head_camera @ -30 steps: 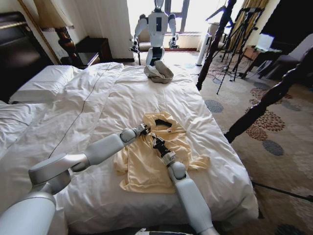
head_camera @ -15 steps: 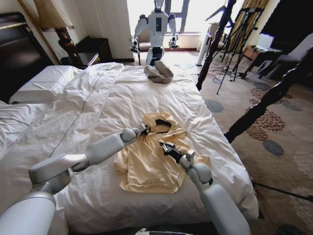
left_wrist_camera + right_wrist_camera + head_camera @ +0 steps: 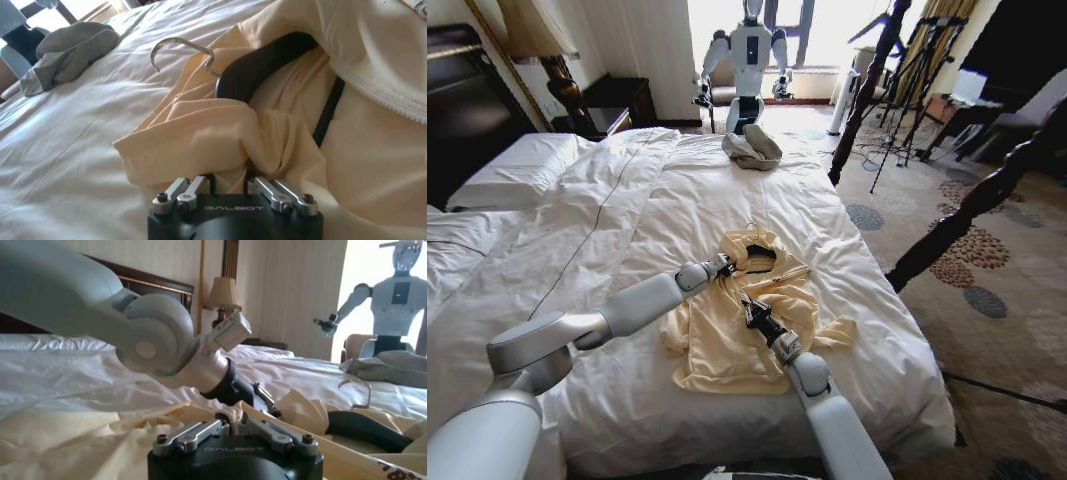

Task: Pick up the clothes from the bed and hang them on the clothes hanger.

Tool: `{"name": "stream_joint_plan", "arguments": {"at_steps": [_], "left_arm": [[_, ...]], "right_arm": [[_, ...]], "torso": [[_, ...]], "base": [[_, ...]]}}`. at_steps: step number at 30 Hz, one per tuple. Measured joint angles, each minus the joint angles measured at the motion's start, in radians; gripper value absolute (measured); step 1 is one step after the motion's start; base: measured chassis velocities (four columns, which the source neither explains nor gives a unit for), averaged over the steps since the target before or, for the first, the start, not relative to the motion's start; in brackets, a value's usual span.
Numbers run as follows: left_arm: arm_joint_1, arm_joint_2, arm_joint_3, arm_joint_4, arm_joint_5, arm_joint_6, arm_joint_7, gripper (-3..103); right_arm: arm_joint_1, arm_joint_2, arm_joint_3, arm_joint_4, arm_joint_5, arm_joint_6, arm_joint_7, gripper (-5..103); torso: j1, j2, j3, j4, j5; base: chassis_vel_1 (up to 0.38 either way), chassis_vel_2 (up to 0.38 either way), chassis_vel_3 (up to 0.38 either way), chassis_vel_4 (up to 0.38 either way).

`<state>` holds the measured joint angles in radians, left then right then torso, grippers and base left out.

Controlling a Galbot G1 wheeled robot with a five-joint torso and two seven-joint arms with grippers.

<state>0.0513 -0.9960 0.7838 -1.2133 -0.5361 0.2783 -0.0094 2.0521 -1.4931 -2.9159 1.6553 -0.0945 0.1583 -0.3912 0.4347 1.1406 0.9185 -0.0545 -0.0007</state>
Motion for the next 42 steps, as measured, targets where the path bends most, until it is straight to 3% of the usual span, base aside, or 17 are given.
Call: {"name": "stream_joint_plan", "arguments": {"at_steps": [8, 16, 18, 20, 22, 25, 27, 30, 33, 35, 38, 42], "left_arm": [[-0.001, -0.003, -0.002, 0.002, -0.003, 0.0, -0.002, 23], [0.007, 0.001, -0.009, 0.002, -0.004, -0.003, -0.002, 23], [0.007, 0.006, -0.01, -0.001, -0.007, -0.003, -0.002, 23], [0.007, 0.006, -0.01, -0.001, -0.008, -0.003, -0.002, 23], [0.004, 0.003, -0.012, 0.0, -0.01, -0.001, -0.002, 23], [0.004, 0.002, -0.013, 0.0, -0.01, 0.0, -0.003, 23], [0.006, 0.002, -0.014, -0.001, -0.011, 0.001, -0.006, 23], [0.01, 0.002, -0.014, -0.003, -0.01, 0.001, -0.008, 23], [0.011, 0.0, -0.014, -0.004, -0.01, 0.005, -0.011, 23], [0.011, -0.004, -0.013, -0.004, -0.011, 0.008, -0.013, 23], [0.011, -0.004, -0.012, -0.004, -0.012, 0.009, -0.013, 23], [0.011, -0.004, -0.011, -0.005, -0.014, 0.009, -0.015, 23]], "right_arm": [[0.05, -0.086, -0.001, -0.099, -0.086, 0.059, 0.029, 0], [0.061, -0.085, -0.002, -0.1, -0.102, 0.076, 0.076, 0], [0.034, -0.014, -0.002, -0.006, -0.005, 0.027, 0.101, 0], [0.032, 0.011, -0.002, 0.017, 0.02, 0.009, 0.105, 0], [0.048, 0.153, -0.002, 0.121, 0.127, -0.067, 0.116, 0], [0.056, 0.209, -0.002, 0.162, 0.169, -0.099, 0.119, 0], [0.065, 0.306, -0.002, 0.213, 0.25, -0.146, 0.144, 0], [0.066, 0.33, -0.003, 0.221, 0.273, -0.157, 0.156, 0], [0.058, 0.318, -0.002, 0.208, 0.284, -0.151, 0.174, 0], [0.049, 0.25, -0.002, 0.164, 0.255, -0.116, 0.197, 0], [0.046, 0.205, -0.003, 0.129, 0.234, -0.098, 0.2, 0], [0.055, 0.18, -0.002, 0.083, 0.225, -0.091, 0.154, 0]], "torso": [[0.0, 0.0, 0.0, 0.0001, 0.0002], [0.0, 0.0, 0.0, 0.0, 0.0004], [0.0, 0.0, 0.0, -0.0002, 0.0001], [0.0, 0.0, 0.0, -0.0001, 0.0001], [0.0, 0.0, 0.0, 0.0, 0.0005], [0.0, 0.0, 0.0, 0.0001, 0.0005], [0.0, 0.0, 0.0, 0.0, 0.0004], [0.0, 0.0, 0.0, 0.0001, 0.0007], [0.0, 0.0, 0.0, 0.0002, 0.0003], [0.0, 0.0, 0.0, 0.0003, 0.0007], [0.0, 0.0, 0.0, 0.0003, 0.0009], [0.0, 0.0, 0.0, 0.0002, 0.0001]], "base": [[0.0, 0.0, 0.0, 0.0], [0.0, 0.0, 0.0, 0.0], [0.0, 0.0, 0.0, 0.0], [0.0, 0.0, 0.0, 0.0], [0.0, 0.0, 0.0, 0.0], [0.0, 0.0, 0.0, 0.0], [0.0, 0.0, 0.0, 0.0], [0.0, 0.0, 0.0, 0.0], [0.0, 0.0, 0.0, 0.0], [0.0, 0.0, 0.0, 0.0], [0.0, 0.0, 0.0, 0.0], [0.0, 0.0, 0.0, 0.0]]}}
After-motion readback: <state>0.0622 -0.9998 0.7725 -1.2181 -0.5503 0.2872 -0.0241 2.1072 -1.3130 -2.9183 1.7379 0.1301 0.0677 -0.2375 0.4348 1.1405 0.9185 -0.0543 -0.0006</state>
